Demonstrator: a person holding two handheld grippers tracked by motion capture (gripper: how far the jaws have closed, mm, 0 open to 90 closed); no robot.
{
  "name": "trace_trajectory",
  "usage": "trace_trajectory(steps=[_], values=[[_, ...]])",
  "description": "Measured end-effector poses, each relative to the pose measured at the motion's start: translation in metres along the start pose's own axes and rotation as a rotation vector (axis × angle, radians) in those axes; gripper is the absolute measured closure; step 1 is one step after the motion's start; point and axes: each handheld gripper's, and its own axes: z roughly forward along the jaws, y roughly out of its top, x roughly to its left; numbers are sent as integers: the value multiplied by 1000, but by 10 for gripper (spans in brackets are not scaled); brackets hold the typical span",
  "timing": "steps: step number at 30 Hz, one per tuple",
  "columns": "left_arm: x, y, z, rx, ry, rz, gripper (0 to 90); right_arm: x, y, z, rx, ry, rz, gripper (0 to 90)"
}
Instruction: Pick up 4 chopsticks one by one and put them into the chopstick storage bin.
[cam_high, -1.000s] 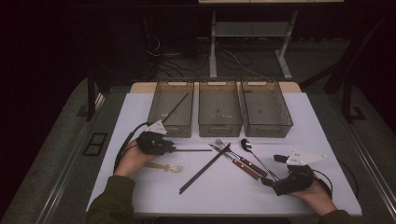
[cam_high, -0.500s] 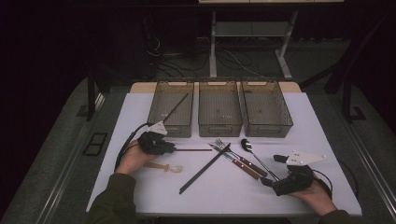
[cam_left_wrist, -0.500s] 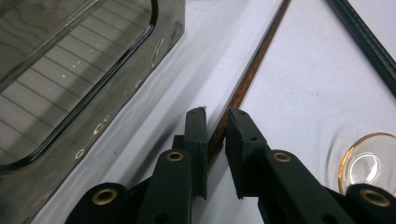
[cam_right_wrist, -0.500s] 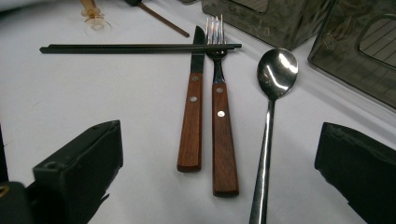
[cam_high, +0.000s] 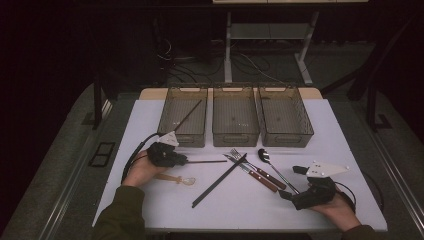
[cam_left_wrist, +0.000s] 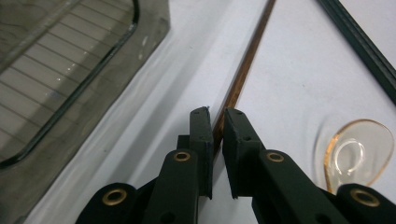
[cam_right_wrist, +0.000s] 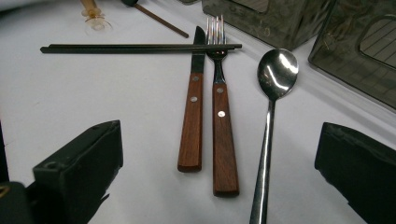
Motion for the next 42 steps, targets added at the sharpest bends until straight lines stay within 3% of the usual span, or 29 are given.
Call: trace_trajectory(steps=[5, 7, 8, 18, 22, 36, 42], values=[[-4, -1, -1, 9, -14, 6, 825, 0, 0, 0, 1, 0, -1, 12], [-4, -1, -1, 10, -19, 33, 827, 0, 0, 0, 1, 0, -1, 12], [-6, -1, -1, 9, -25, 20, 829, 0, 0, 0, 1, 1, 0, 12], [-9, -2, -2, 20, -43, 80, 842, 0, 0, 0, 3, 1, -2, 12], [-8, -2, -2, 15, -61, 69, 845, 0, 0, 0, 1, 0, -4, 12], [-4, -2, -10, 8, -12, 49, 850, 0, 0, 0, 1, 0, -3, 12], [-2, -1, -19, -13, -21, 30, 850, 0, 0, 0, 4, 0, 0, 12]])
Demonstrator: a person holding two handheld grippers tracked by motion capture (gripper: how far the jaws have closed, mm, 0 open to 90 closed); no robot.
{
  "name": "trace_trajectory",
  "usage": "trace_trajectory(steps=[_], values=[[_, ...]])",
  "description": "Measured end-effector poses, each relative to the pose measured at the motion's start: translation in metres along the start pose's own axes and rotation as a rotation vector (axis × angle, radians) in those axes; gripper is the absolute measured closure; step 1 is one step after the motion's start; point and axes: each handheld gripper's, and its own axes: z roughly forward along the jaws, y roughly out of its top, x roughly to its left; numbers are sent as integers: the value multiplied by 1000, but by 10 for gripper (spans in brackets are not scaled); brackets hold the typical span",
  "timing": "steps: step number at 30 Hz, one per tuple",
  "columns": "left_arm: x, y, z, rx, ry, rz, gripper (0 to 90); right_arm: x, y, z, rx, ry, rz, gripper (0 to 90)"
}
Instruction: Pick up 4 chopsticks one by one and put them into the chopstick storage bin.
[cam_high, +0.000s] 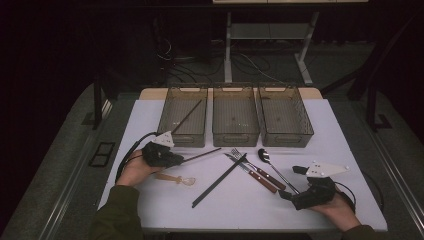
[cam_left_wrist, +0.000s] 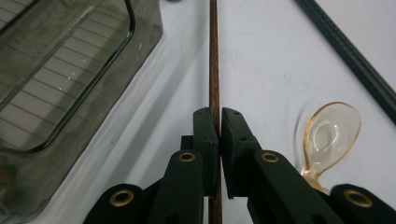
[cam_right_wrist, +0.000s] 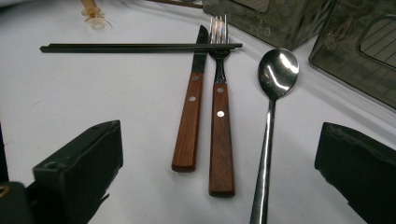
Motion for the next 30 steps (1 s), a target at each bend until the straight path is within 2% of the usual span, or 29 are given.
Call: trace_trajectory(steps=[5, 6, 8, 12, 13, 19, 26, 30], values=[[-4, 4, -4, 12, -6, -15, 849, 0, 0, 0, -1, 0, 1, 12], [-4, 5, -5, 10, -4, -6, 849, 0, 0, 0, -1, 0, 2, 12], [-7, 6, -8, 9, -3, -33, 849, 0, 0, 0, 1, 0, 5, 12], [-10, 9, -12, 16, 13, -49, 848, 0, 0, 0, -3, 0, -2, 12], [-11, 9, -13, 12, 18, -65, 848, 0, 0, 0, -4, 0, -2, 12], [-18, 11, -21, 4, 22, -83, 848, 1, 0, 0, -7, 1, -4, 12], [-19, 12, -31, -43, 9, -117, 848, 0, 0, -1, -6, 0, -2, 12], [-18, 13, -36, -60, 20, -129, 848, 0, 0, 0, -3, -2, -2, 12]])
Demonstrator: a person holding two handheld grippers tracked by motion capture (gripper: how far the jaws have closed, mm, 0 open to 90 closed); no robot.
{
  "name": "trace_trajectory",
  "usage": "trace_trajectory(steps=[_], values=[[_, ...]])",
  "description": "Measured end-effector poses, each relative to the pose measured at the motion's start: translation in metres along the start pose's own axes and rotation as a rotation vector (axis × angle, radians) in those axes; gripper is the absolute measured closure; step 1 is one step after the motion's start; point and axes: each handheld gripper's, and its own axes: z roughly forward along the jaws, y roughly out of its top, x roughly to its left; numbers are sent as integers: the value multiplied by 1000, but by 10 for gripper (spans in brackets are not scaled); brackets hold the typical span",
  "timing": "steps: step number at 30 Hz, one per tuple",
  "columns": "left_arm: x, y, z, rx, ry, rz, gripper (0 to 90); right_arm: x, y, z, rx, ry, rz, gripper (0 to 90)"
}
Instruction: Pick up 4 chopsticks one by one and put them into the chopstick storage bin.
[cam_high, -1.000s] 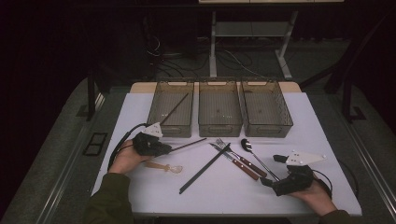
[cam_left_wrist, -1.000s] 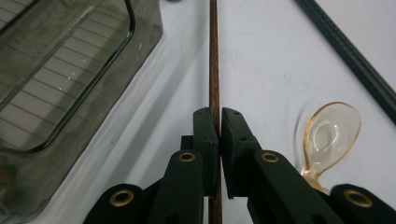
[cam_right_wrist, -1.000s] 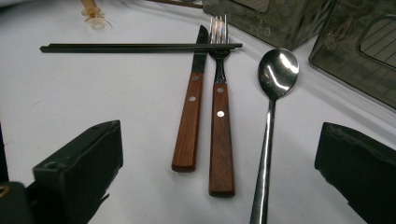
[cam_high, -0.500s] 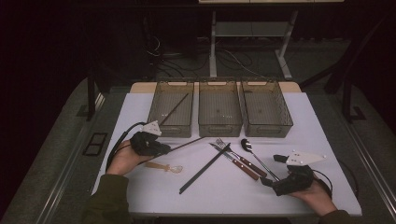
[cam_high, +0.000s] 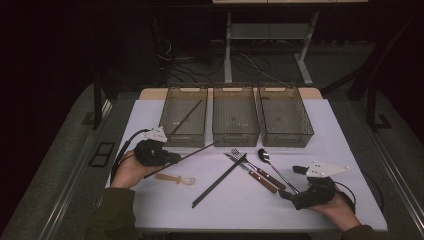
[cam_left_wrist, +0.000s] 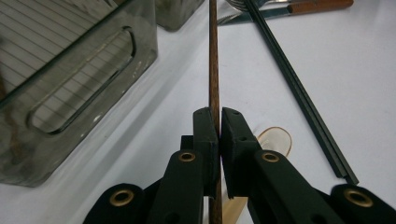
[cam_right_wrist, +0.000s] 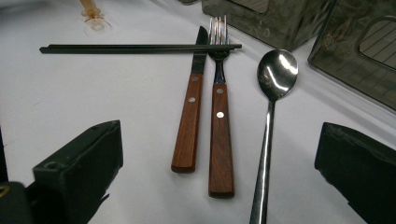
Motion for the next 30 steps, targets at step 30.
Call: trace_trajectory(steps=[30], values=[[34, 69, -29, -66, 160, -129, 848, 1, 0, -1, -12, 13, 17, 12]])
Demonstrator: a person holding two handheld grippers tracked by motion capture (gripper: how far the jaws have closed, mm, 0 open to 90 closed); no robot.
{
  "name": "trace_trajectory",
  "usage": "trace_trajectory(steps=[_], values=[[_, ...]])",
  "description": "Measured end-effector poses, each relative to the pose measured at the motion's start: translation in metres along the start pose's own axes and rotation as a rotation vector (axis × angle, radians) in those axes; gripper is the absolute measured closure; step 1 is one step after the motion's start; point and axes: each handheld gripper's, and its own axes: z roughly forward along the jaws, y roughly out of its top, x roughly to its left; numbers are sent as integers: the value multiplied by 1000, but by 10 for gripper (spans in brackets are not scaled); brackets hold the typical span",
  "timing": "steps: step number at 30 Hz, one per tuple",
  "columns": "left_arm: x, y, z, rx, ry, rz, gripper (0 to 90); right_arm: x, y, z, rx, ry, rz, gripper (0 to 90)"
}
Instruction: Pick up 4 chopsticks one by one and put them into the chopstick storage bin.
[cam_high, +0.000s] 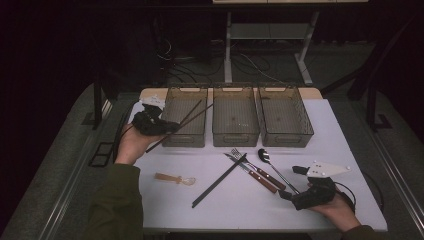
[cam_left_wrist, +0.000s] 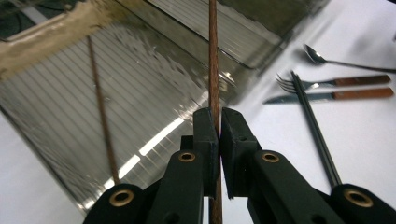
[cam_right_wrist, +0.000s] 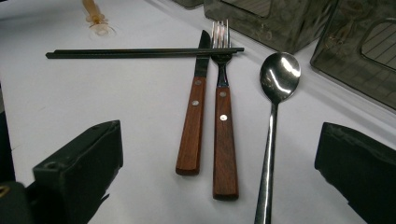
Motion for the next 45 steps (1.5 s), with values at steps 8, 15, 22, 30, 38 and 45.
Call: trace_trajectory(steps=[8, 15, 22, 30, 38, 45], values=[[21, 19, 0, -13, 63, -57, 848, -3, 0, 1, -5, -6, 6, 12], [36, 31, 6, -46, 121, -127, 848, -3, 0, 0, -9, -5, 9, 12], [50, 42, 17, -64, 183, -212, 848, -3, 0, -1, -11, 1, 5, 12], [59, 41, 45, -38, 242, -284, 848, -1, 1, -1, -17, 9, 0, 12], [58, 38, 72, -30, 276, -295, 847, 0, 2, 0, -15, 15, -8, 12], [61, 24, 93, 28, 292, -295, 834, 0, 2, 0, -15, 18, -9, 12]])
